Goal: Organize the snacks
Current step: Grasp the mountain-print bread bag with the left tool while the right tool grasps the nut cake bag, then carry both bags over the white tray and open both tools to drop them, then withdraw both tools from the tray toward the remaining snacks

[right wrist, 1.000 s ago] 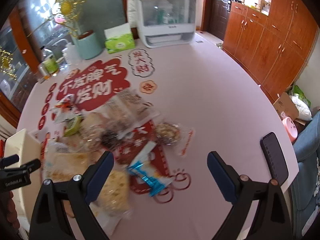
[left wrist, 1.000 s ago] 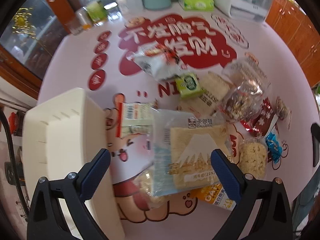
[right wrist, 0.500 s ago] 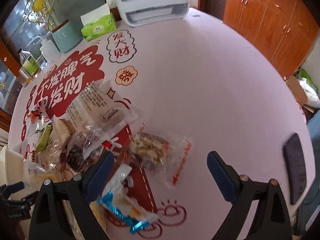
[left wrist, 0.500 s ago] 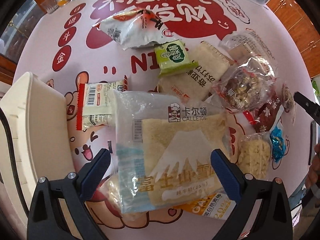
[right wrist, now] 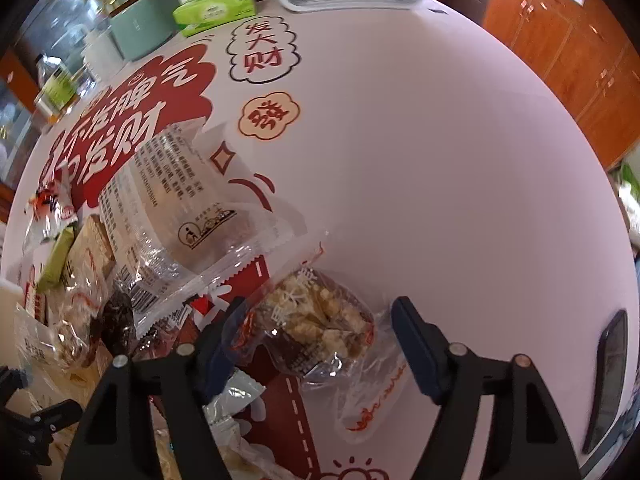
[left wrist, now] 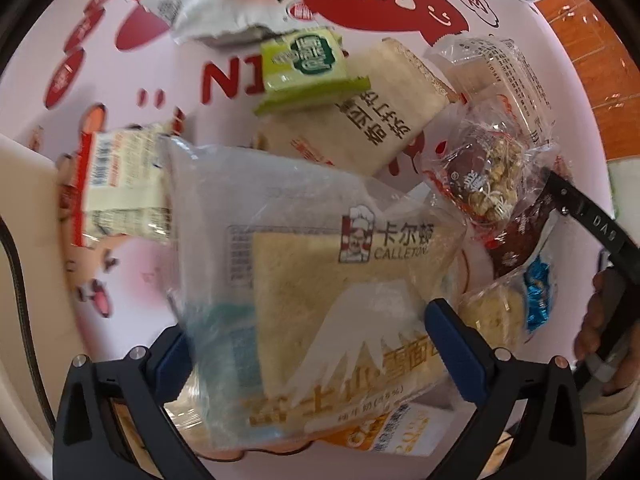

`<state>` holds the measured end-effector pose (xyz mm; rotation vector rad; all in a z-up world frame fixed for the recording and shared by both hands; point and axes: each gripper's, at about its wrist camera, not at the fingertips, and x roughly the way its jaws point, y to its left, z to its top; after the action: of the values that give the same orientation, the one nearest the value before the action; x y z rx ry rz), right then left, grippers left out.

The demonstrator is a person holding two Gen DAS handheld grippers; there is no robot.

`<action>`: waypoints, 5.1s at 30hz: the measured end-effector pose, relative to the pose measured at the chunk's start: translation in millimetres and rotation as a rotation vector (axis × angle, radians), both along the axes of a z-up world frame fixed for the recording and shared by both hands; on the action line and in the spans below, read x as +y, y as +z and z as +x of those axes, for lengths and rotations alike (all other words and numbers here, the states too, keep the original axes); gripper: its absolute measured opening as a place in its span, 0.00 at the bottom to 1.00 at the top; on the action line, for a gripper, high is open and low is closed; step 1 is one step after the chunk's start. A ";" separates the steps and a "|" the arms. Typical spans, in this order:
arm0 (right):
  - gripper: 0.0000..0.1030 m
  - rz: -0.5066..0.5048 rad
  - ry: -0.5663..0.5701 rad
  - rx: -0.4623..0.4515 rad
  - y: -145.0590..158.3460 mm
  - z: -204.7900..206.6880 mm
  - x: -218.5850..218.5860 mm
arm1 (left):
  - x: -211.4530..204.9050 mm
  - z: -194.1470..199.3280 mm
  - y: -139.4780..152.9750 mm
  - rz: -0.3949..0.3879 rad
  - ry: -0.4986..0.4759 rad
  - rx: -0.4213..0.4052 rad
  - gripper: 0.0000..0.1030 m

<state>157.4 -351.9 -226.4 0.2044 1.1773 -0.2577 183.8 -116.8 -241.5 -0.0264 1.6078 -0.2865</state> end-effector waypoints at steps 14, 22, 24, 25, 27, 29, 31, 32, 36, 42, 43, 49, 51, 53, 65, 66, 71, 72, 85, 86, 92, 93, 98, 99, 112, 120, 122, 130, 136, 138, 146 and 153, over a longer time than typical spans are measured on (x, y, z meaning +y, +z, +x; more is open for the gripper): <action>0.46 -0.055 0.066 -0.037 6.4 -2.7 11.4 | -7.3 -15.7 21.9 -0.059 -0.052 -0.099 0.49; 0.40 -0.027 0.082 -0.065 26.7 -15.4 25.1 | -1.1 -37.8 68.7 -0.052 -0.069 -0.219 0.26; 0.40 -0.025 0.080 -0.079 34.9 -20.8 28.3 | 1.2 -42.8 87.7 -0.063 -0.076 -0.239 0.26; 0.40 -0.031 0.081 -0.087 40.8 -25.3 31.4 | 6.7 -45.8 95.8 -0.068 -0.079 -0.250 0.26; 0.40 -0.035 0.082 -0.098 49.6 -32.8 36.4 | 17.6 -52.7 113.9 -0.085 -0.086 -0.282 0.26; 0.40 -0.031 0.084 -0.115 61.6 -43.4 44.4 | 27.3 -59.8 132.6 -0.106 -0.093 -0.324 0.26; 0.40 -0.015 0.086 -0.135 74.1 -53.3 53.3 | 37.9 -65.3 146.5 -0.122 -0.099 -0.366 0.26; 0.40 -0.006 0.088 -0.154 84.2 -60.8 61.5 | 47.1 -72.1 162.1 -0.135 -0.106 -0.403 0.26; 0.40 0.023 0.102 -0.225 117.1 -83.2 94.2 | 83.3 -96.0 208.4 -0.149 -0.115 -0.515 0.26; 0.40 0.053 0.198 -0.334 165.8 -110.3 178.6 | 160.1 -132.8 257.4 -0.043 -0.072 -0.701 0.26; 0.40 0.053 0.224 -0.351 172.1 -114.0 196.2 | 171.4 -136.3 260.0 -0.023 -0.062 -0.719 0.26; 0.40 0.065 0.401 -0.412 195.5 -129.7 303.6 | 250.4 -158.1 266.5 0.055 0.020 -0.758 0.26; 0.41 0.065 0.458 -0.408 197.1 -132.1 334.3 | 273.6 -163.5 262.6 0.070 0.043 -0.747 0.26; 0.41 0.063 0.507 -0.397 195.7 -134.0 361.8 | 291.3 -166.5 256.6 0.082 0.057 -0.734 0.27; 0.42 0.021 0.615 -0.313 177.2 -140.6 440.8 | 321.5 -175.4 220.8 0.114 0.043 -0.649 0.27; 0.42 0.018 0.616 -0.310 176.4 -139.3 443.0 | 322.0 -174.9 219.1 0.112 0.038 -0.643 0.27; 0.42 0.004 0.610 -0.291 172.1 -135.9 451.5 | 325.1 -172.6 213.1 0.106 0.028 -0.619 0.27; 0.42 0.003 0.610 -0.285 170.6 -135.2 453.0 | 325.7 -171.9 211.5 0.104 0.027 -0.610 0.28; 0.43 -0.026 0.588 -0.281 171.0 -130.0 458.2 | 327.5 -166.6 213.1 0.200 0.060 -0.639 0.77; 0.43 -0.023 0.581 -0.283 171.4 -129.9 456.7 | 329.0 -166.6 215.5 0.208 0.067 -0.652 0.79; 0.48 -0.011 0.547 -0.270 168.9 -129.6 448.2 | 332.9 -165.5 218.6 0.205 0.087 -0.655 0.82; 0.48 -0.012 0.547 -0.267 168.1 -130.0 448.1 | 332.0 -165.0 217.8 0.207 0.085 -0.652 0.82; 0.48 -0.023 0.549 -0.261 166.1 -134.2 446.9 | 327.3 -165.3 216.6 0.206 0.081 -0.645 0.82; 0.48 -0.022 0.550 -0.259 165.7 -134.8 446.6 | 326.4 -165.1 216.4 0.208 0.078 -0.644 0.82; 0.48 -0.034 0.527 -0.249 165.5 -137.3 432.2 | 303.8 -159.6 214.3 0.203 0.046 -0.634 0.82; 0.48 -0.034 0.499 -0.243 164.6 -135.3 409.9 | 278.1 -149.9 212.6 0.191 0.009 -0.629 0.82; 0.49 -0.033 0.488 -0.241 164.1 -134.3 401.4 | 269.9 -146.9 211.7 0.187 -0.003 -0.627 0.82; 0.49 -0.025 0.433 -0.228 159.9 -130.1 360.1 | 225.6 -133.4 208.8 0.183 -0.059 -0.617 0.82; 0.49 -0.013 0.403 -0.218 156.6 -125.2 328.8 | 192.3 -120.5 205.4 0.182 -0.090 -0.595 0.82; 0.49 -0.005 0.392 -0.214 154.5 -122.5 316.7 | 179.9 -116.9 203.9 0.185 -0.100 -0.589 0.82; 0.49 0.049 0.349 -0.204 143.8 -110.7 267.5 | 136.5 -93.4 199.3 0.202 -0.149 -0.568 0.82; 0.64 -0.008 0.304 -0.243 140.6 -87.1 196.5 | 93.3 -35.7 201.0 0.174 -0.127 -0.549 0.82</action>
<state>70.3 -155.5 -85.8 0.0453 0.9499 0.0301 148.1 -23.5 -40.5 0.2679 1.0834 -0.2254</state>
